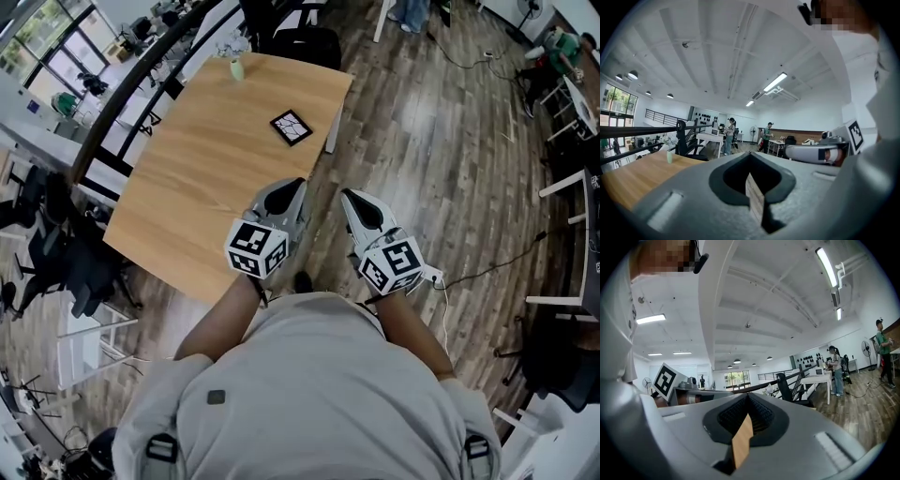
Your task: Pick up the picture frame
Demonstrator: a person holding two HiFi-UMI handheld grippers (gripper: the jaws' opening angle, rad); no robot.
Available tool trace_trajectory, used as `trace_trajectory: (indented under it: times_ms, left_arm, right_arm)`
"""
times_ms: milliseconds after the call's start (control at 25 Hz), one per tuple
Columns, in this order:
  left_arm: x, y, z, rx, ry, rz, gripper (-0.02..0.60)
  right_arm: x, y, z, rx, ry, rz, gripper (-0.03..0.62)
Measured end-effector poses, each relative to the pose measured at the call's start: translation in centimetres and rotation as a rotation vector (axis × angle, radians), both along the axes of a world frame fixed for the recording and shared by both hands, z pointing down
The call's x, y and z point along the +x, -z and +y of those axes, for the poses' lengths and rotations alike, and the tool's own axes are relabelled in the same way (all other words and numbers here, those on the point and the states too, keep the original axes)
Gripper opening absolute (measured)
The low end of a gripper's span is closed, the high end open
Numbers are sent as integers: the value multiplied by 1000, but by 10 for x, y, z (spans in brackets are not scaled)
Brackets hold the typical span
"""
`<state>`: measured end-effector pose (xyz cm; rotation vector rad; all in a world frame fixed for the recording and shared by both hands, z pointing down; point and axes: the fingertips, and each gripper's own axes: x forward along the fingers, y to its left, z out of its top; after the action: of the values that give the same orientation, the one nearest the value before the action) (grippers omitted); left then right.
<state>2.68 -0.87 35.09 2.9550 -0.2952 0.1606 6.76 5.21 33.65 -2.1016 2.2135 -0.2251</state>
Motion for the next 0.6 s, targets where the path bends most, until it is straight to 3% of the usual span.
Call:
trace_trajectory:
  times_ms: [240,600]
  left_arm:
    - [-4,4,-56,-10,34,20,3]
    - [-35,0,-131,-11,178,29,3]
  right_arm:
    - [-8,-3,-64,-30,58,-7,9]
    - [-35,-7,-149,-41,219,-2,9]
